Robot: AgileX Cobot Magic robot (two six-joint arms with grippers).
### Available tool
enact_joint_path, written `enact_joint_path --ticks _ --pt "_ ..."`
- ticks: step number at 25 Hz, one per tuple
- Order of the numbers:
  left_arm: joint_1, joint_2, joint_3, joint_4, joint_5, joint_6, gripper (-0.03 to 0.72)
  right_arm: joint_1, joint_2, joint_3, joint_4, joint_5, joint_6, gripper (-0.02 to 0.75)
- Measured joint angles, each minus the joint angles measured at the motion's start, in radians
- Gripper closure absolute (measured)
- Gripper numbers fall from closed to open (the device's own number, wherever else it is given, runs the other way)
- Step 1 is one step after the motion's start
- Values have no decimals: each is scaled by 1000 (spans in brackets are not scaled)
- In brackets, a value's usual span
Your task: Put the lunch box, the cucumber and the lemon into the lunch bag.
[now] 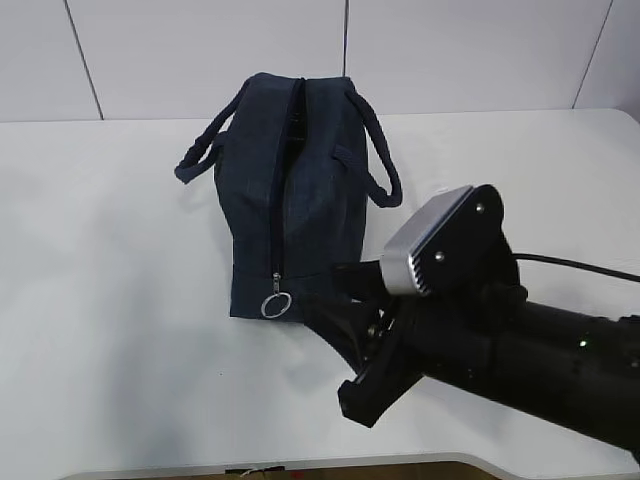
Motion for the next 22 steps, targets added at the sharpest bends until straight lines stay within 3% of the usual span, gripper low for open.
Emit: enact_joint_path --ticks 14,22 --pt "0 -18 2 -80 -23 2 455 0 269 0 -5 -257 0 388" --pt "0 -18 2 -83 -39 4 459 0 315 -15 -5 -277 0 388"
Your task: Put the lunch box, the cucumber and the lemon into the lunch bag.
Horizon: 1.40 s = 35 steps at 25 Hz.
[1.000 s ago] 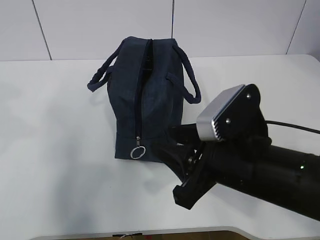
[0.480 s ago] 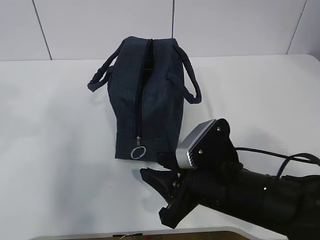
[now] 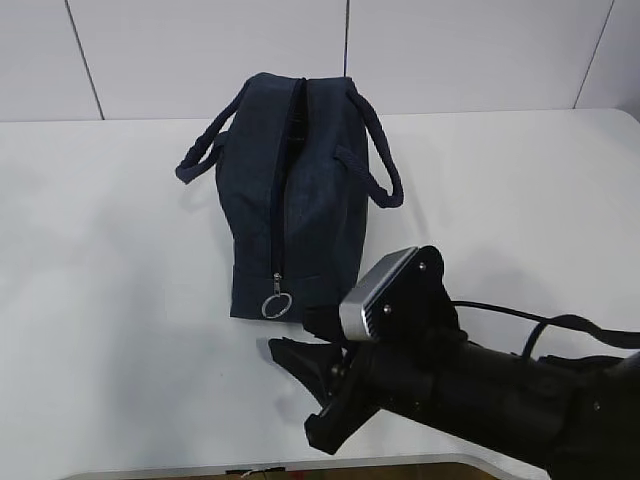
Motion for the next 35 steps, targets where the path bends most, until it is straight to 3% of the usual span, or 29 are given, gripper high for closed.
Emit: enact_joint_path --ticks 7,14,21,35 --pt "0 0 0 -1 -10 0 465 0 63 -58 0 -2 1 388" --pt "0 0 0 -3 -12 0 470 0 83 -81 72 2 1 388" --pt "0 0 0 -3 -36 0 470 0 85 -131 91 83 1 388" --pt "0 0 0 -5 -43 0 470 0 118 -137 45 101 37 388"
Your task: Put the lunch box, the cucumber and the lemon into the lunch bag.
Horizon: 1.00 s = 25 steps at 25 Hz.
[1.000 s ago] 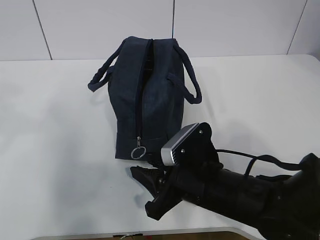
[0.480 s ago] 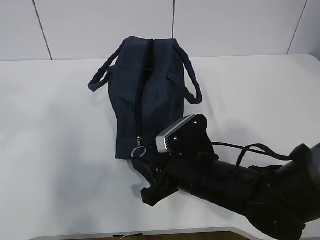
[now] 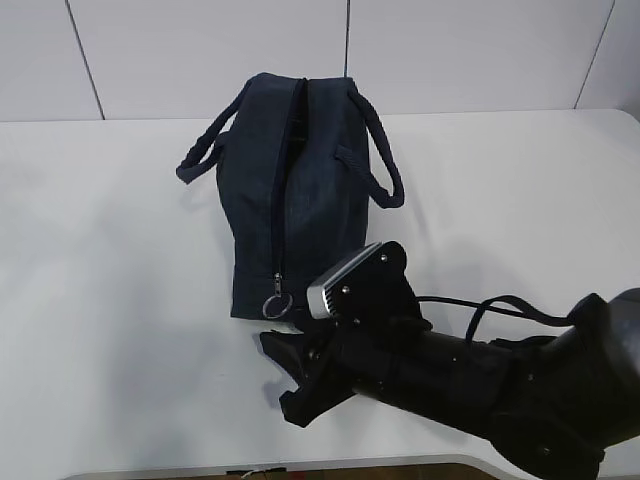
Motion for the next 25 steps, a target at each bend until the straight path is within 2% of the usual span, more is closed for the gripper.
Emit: enact_joint_path --ticks 10,25 --pt "0 0 0 -2 -2 0 470 0 2 -46 -4 2 6 388" --pt "0 0 0 -2 -10 0 471 0 19 -87 -4 152 -6 404"
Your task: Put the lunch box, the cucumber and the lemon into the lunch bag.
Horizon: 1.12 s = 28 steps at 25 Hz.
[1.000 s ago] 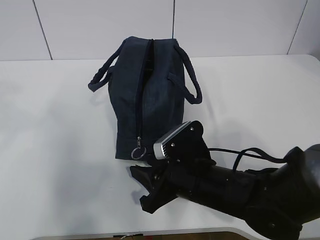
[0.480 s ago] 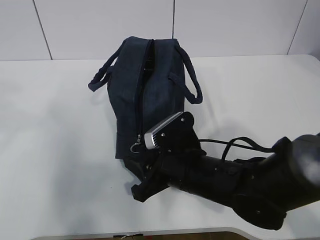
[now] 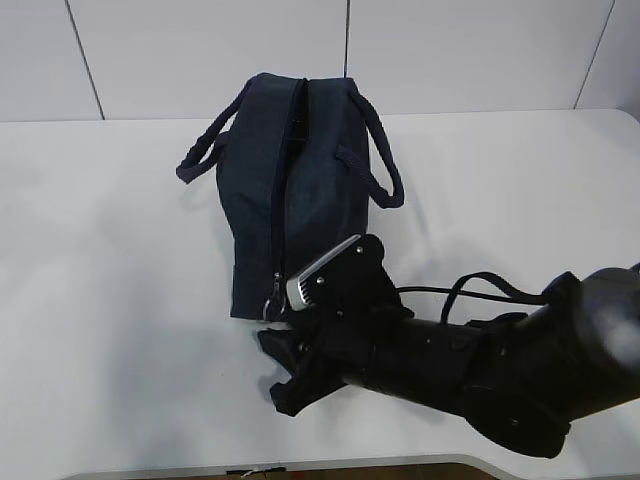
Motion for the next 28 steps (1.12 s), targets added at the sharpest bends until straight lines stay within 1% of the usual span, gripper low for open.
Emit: enact_joint_path --ticks 4,7,17,28 --pt "0 0 0 0 -5 0 471 0 0 0 34 16 -28 404" --pt "0 0 0 0 -11 0 472 0 0 0 54 -5 -32 405" --pt "0 0 0 0 -14 0 472 0 0 0 44 -105 -35 405" --pt "0 0 0 -1 -14 0 472 0 0 0 43 -114 -35 405"
